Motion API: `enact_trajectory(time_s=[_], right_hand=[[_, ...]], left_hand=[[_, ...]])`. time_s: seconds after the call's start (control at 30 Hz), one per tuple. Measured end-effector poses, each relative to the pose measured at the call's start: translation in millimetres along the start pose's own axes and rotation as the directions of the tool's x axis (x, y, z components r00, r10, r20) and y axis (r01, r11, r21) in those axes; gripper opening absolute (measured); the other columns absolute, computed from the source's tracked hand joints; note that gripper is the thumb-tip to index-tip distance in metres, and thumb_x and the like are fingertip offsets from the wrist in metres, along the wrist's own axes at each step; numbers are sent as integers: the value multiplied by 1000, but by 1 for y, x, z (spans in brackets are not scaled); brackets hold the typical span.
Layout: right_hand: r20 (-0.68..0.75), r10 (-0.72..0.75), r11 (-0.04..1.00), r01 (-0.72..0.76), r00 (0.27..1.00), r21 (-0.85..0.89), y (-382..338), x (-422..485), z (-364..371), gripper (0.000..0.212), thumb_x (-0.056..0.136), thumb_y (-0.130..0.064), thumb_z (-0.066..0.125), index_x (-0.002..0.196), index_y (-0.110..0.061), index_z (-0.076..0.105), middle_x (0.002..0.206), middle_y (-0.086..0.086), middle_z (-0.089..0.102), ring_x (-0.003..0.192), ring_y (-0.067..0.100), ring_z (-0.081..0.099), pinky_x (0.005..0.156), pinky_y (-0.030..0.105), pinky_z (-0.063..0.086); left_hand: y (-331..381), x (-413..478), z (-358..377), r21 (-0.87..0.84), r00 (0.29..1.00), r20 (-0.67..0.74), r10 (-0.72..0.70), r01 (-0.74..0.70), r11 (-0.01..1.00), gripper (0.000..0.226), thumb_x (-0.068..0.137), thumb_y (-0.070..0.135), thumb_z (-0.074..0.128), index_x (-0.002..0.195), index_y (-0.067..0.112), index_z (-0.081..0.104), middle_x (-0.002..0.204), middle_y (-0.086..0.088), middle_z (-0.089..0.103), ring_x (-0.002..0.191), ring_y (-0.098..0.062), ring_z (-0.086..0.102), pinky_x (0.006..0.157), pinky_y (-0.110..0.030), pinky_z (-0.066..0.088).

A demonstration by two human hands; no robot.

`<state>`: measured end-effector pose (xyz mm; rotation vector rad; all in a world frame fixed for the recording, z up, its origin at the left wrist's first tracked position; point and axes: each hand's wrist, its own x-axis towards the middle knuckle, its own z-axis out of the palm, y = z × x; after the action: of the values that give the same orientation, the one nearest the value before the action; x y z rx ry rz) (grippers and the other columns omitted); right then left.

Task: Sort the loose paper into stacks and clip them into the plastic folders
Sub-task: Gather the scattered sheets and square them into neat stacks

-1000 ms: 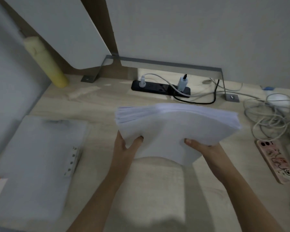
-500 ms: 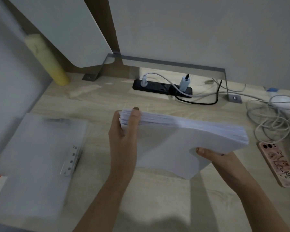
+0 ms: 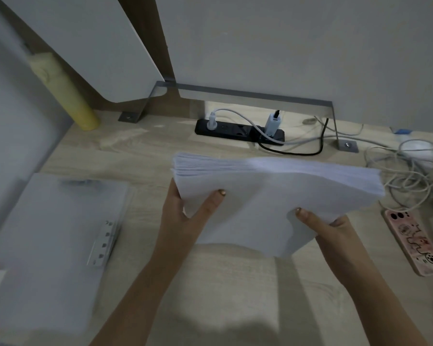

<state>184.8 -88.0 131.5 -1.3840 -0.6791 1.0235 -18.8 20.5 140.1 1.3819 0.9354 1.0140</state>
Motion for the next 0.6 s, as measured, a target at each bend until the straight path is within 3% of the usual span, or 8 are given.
enact_trajectory(time_s=[0.1,0.2,0.3,0.37,0.5,0.6], right_hand=[[44,-61,998,61,997,-6,-7,-2,-8,53,48,-51,83,95,-30,73,97,-9,74,92,6,68,76,16,53],[54,12,999,-10,998,-31,1,-4,-8,27,64,-22,73,91,-26,74,92,-11,75,88,3,69,71,13,52],[-9,15,997,-15,1000,-71,18,0,0,31,75,-3,65,102,-18,65,94,-9,73,92,5,66,76,17,51],[-93,-27,999,24,995,-37,18,3,7,29,77,4,50,91,-17,65,85,-11,71,86,4,63,79,23,47],[-135,-133,991,134,982,0,7,2,6,27,67,-3,43,74,-17,65,76,-9,65,80,6,58,74,19,46],[-91,-120,992,115,989,-50,5,0,0,25,69,-4,44,84,-12,63,80,-7,66,84,9,60,75,18,47]], left_hand=[[2,-6,-12,-6,998,60,1,0,1000,53,65,37,67,113,18,55,107,1,66,100,-8,64,79,-16,50],[-12,-13,-14,-36,995,54,-82,84,996,51,59,39,66,107,23,55,100,4,64,93,0,63,76,-13,48],[-23,-10,-7,-43,993,29,-118,119,992,64,60,38,65,116,8,55,105,-5,65,97,-8,64,77,-16,49],[-20,-10,-2,-65,996,27,-80,82,995,67,61,36,63,119,3,53,104,-4,65,95,-4,64,74,-14,49],[-11,-14,-7,-86,998,51,-20,24,996,54,61,31,59,106,3,54,86,6,63,78,5,62,69,-9,47],[-13,-12,-18,-22,992,119,-36,39,999,41,64,27,55,103,15,50,95,7,55,89,5,56,78,-9,44]])
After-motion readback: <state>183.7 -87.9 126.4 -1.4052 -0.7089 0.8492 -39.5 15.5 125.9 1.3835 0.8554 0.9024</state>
